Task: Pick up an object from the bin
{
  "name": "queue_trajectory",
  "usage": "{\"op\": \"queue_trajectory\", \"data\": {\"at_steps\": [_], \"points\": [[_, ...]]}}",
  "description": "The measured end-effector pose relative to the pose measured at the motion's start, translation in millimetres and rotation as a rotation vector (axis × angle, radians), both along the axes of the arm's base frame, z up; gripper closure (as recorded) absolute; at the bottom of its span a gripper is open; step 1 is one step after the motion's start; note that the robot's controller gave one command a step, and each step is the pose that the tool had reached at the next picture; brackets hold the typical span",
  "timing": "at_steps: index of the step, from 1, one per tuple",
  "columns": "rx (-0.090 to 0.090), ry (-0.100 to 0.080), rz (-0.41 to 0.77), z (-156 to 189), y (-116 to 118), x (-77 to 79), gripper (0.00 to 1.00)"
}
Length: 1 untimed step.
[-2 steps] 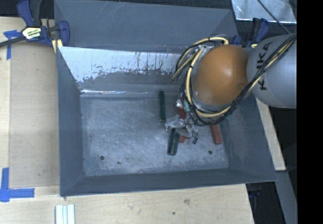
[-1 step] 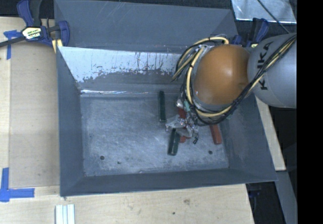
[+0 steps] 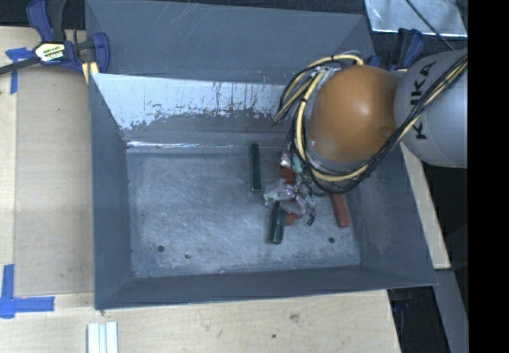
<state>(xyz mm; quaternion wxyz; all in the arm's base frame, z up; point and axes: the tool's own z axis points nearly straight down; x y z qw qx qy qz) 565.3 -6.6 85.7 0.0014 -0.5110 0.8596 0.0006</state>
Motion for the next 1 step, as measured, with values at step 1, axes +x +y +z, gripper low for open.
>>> {"op": "queue_trajectory", "data": {"at_steps": [1], "points": [[0.000,0.004,-0.001,11.8,0.0,-0.5,1.00]]}}
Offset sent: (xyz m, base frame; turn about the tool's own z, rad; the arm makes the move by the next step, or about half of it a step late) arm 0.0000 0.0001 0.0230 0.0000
